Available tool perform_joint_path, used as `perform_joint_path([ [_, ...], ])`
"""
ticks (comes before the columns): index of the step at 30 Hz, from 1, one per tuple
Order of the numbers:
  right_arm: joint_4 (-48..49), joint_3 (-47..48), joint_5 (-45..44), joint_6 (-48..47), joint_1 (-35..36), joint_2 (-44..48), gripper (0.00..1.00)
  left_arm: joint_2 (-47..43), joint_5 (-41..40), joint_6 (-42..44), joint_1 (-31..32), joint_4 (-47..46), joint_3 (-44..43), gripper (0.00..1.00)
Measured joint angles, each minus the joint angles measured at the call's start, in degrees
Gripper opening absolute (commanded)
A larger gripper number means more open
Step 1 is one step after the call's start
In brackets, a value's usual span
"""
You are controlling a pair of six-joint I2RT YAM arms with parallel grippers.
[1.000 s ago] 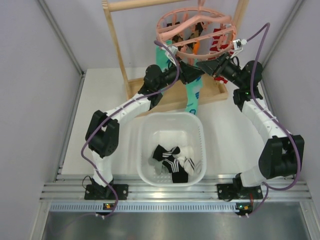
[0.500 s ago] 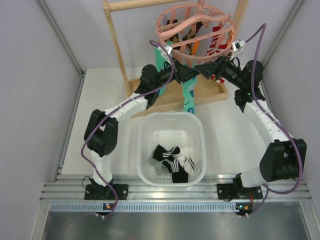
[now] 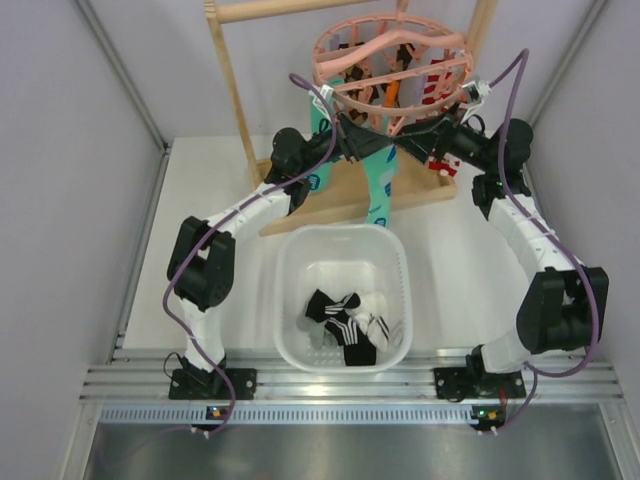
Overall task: Clip the socks to the hanger
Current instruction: Open the clamp at the hanger.
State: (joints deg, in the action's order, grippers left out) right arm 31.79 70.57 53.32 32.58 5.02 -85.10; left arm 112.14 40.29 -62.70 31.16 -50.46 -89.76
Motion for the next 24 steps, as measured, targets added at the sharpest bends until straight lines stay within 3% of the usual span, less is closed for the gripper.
perform_joint_path([
  [3, 2.67, 0.0, 0.83, 2.25, 0.02, -1.55, 0.57, 0.46, 0.7, -1.11, -0.39, -0.74, -0.04, 0.0],
  [6, 4.63, 0.0, 0.15, 5.29, 0.04, -1.9, 0.61, 0.92, 1.29, -1.95, -0.52, -2.25, -0.15, 0.0],
  [12, 6.36, 0.0, -2.51, 10.56, 0.07, -1.92, 0.61, 0.92, 1.4, -2.62, -0.52, -2.64, -0.15, 0.0],
  [24, 8.15, 0.92, -5.16, 12.72, 0.94, -2.95, 0.39, 1.51, 2.27, -2.93, -0.83, -3.08, -0.48, 0.0],
])
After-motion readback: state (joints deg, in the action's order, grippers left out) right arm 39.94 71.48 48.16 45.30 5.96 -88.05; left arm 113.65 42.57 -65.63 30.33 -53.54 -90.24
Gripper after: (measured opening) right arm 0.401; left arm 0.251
